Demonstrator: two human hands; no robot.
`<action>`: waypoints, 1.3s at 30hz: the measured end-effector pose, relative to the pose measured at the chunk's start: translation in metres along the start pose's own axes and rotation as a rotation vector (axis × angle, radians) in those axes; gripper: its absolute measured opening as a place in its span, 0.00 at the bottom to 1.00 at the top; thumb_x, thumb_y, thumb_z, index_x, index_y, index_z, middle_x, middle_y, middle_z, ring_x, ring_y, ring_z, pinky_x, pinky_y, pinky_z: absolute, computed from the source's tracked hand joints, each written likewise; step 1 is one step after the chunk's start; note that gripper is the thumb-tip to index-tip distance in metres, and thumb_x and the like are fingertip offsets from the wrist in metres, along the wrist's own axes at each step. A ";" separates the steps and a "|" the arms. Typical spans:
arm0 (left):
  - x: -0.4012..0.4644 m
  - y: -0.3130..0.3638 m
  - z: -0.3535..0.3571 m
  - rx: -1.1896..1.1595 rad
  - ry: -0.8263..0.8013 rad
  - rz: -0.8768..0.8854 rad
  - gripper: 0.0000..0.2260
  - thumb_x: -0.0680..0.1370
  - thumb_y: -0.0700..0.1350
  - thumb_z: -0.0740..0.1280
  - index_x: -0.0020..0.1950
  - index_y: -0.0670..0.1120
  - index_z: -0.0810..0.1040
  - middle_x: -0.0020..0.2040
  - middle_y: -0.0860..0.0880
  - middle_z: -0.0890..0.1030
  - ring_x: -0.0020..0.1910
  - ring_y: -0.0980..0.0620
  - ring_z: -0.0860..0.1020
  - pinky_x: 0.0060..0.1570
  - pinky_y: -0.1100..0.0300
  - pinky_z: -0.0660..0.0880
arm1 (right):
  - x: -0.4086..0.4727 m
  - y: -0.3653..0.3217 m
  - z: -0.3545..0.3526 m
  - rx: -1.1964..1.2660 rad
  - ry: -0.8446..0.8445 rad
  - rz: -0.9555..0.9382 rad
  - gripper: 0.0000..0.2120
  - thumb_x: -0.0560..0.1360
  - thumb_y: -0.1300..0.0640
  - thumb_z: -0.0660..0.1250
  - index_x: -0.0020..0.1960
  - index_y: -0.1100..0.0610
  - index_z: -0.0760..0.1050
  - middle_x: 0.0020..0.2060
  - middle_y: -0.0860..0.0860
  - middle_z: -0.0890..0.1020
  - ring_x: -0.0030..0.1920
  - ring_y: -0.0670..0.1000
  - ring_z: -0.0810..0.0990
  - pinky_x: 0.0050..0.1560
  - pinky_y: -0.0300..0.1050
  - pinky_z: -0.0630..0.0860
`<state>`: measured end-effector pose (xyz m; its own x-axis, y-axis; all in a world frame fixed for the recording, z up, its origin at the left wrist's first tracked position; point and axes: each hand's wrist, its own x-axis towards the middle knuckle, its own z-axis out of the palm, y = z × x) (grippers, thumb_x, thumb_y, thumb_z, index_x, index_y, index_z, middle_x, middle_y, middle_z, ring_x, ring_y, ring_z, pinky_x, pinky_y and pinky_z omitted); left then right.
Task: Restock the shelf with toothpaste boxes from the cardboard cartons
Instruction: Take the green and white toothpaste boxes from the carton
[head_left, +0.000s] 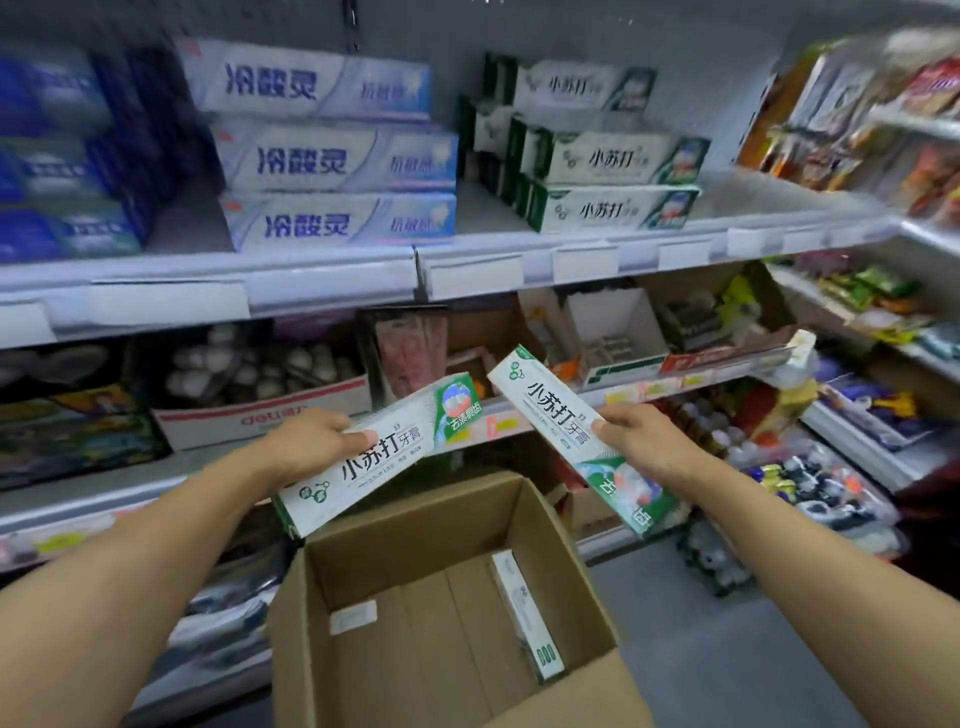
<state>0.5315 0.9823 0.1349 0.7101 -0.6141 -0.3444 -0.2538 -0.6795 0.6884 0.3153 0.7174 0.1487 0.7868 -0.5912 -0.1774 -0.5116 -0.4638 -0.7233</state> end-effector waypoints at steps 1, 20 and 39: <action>-0.001 0.007 -0.005 0.002 0.009 0.030 0.12 0.77 0.52 0.66 0.42 0.44 0.80 0.37 0.47 0.82 0.34 0.49 0.79 0.37 0.60 0.71 | -0.001 -0.005 -0.010 0.014 0.002 -0.020 0.10 0.79 0.57 0.61 0.45 0.56 0.80 0.45 0.51 0.83 0.48 0.55 0.81 0.55 0.56 0.75; -0.004 0.156 -0.092 0.097 0.124 0.395 0.08 0.75 0.54 0.68 0.50 0.52 0.78 0.43 0.52 0.80 0.40 0.55 0.77 0.39 0.62 0.69 | 0.019 -0.091 -0.189 -0.134 0.209 -0.301 0.10 0.80 0.57 0.60 0.56 0.55 0.78 0.48 0.53 0.84 0.48 0.57 0.81 0.52 0.55 0.75; 0.039 0.281 -0.100 0.051 0.381 0.343 0.29 0.59 0.74 0.63 0.52 0.59 0.78 0.42 0.60 0.84 0.38 0.55 0.83 0.32 0.67 0.74 | 0.254 -0.157 -0.299 -0.535 0.062 -0.672 0.17 0.79 0.50 0.61 0.66 0.53 0.71 0.58 0.51 0.78 0.52 0.51 0.78 0.51 0.40 0.74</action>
<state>0.5538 0.8082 0.3788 0.7669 -0.6216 0.1598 -0.5392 -0.4889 0.6858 0.4920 0.4432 0.4163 0.9687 -0.1074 0.2236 -0.0502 -0.9677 -0.2472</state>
